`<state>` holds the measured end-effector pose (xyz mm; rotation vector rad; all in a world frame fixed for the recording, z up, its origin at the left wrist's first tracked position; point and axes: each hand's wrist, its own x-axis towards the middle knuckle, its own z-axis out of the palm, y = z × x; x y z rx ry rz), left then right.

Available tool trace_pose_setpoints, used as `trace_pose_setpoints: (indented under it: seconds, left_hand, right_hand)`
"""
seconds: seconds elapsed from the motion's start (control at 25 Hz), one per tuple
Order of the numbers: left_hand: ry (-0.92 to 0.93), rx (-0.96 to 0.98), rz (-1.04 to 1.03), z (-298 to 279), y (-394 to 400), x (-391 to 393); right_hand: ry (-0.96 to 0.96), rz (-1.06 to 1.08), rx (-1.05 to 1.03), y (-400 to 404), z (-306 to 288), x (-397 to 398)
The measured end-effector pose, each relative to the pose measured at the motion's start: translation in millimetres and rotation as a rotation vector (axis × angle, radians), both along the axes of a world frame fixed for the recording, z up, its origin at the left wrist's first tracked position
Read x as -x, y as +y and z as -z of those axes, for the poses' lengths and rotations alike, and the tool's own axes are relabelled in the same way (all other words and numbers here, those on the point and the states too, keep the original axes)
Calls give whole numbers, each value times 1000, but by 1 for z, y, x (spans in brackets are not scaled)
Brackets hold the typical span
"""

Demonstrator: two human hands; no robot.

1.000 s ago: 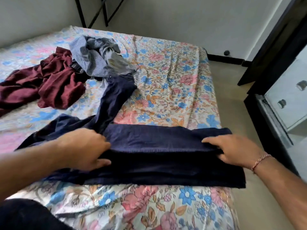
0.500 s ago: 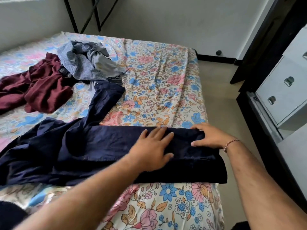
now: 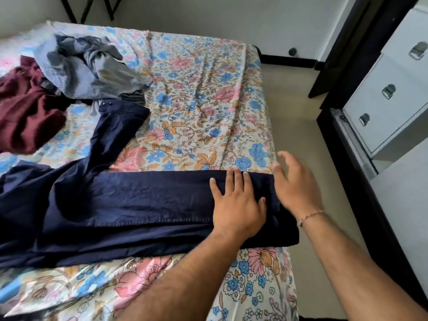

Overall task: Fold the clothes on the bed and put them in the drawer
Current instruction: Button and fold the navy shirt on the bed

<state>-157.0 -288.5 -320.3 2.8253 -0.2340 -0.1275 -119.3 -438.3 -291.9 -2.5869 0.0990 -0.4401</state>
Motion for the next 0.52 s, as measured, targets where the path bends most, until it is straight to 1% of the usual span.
trace_pose_setpoints:
  seconds: [0.04,0.08,0.12,0.16,0.2,0.24,0.32,0.36,0.44,0.48,0.52]
  left_hand:
    - [8,105,11,-2,7,-2]
    - [12,216,18,-5,19,-3]
    - [8,289,27,-10,34,-2]
    - [4,308,42,-17,52,2]
    - [10,290,62,-25,74,7]
    - [28,247,83,-35,100,13]
    - [42,109,127,-62,161,24]
    - [28,27,131,-77,193,29]
    - [3,-108,81,-101,254,38]
    - [-3,-120,45,-107,280,40]
    - [-20,-85,-5,-110,302,43]
  right_hand:
    - [-8,-124,-3,14,3,14]
    - [82,-245,24,26,11,25]
    - [213,-335,88,34,22,34]
    - [323,-381,165,37,32,39]
    - [384,-383,256,35,40,40]
    - [392,-358,348,34,41,40]
    - [270,-265,459,42,30,38]
    - [179,-251,459,54,19,37]
    - [40,-322,362,97,1,32]
    - [22,-380,273,126,-6,28]
    - [56,-426,151,159,-11,24]
